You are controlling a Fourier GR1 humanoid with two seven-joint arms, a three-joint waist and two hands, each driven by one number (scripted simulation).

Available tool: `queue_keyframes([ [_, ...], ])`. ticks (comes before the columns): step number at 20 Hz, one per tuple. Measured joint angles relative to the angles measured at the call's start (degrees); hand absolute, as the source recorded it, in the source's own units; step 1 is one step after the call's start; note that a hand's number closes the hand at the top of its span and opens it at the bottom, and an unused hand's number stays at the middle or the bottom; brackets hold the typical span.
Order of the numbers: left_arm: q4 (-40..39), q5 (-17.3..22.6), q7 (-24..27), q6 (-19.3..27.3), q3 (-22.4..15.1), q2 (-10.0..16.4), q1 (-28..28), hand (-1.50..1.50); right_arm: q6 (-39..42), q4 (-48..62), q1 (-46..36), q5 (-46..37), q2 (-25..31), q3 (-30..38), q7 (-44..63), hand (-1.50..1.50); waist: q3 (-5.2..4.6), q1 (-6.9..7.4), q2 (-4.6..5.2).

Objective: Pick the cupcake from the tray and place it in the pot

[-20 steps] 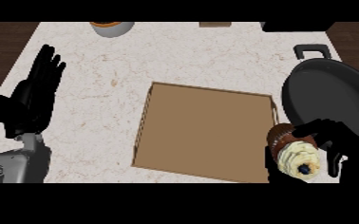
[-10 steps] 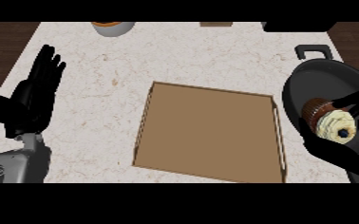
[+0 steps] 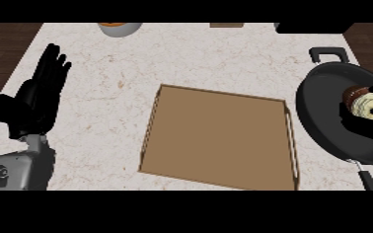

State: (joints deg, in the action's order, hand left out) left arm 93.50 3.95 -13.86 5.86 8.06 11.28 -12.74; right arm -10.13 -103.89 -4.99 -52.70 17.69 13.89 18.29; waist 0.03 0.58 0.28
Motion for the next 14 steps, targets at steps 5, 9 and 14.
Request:
queue_keyframes([
  [5, 1.12, -0.82, 0.12, 0.51, -0.90, -0.98, 1.15, 0.00, -5.63, 16.15, -4.77, -1.17, 3.34, 3.14, -7.01, 1.50, 0.00, 0.06, -0.08],
  [9, 0.72, -0.44, 0.82, -0.20, -0.55, -0.88, 1.72, 0.00, -8.75, 29.44, -9.67, 0.72, 3.95, 4.85, -11.68, 1.50, 0.03, 0.17, -0.06],
  [14, -0.49, -0.81, 1.23, -0.07, -0.32, -0.76, 0.65, 0.00, -7.16, 42.53, -14.63, 7.20, 4.36, 8.15, -16.50, -1.50, 0.04, 0.27, 0.04],
])
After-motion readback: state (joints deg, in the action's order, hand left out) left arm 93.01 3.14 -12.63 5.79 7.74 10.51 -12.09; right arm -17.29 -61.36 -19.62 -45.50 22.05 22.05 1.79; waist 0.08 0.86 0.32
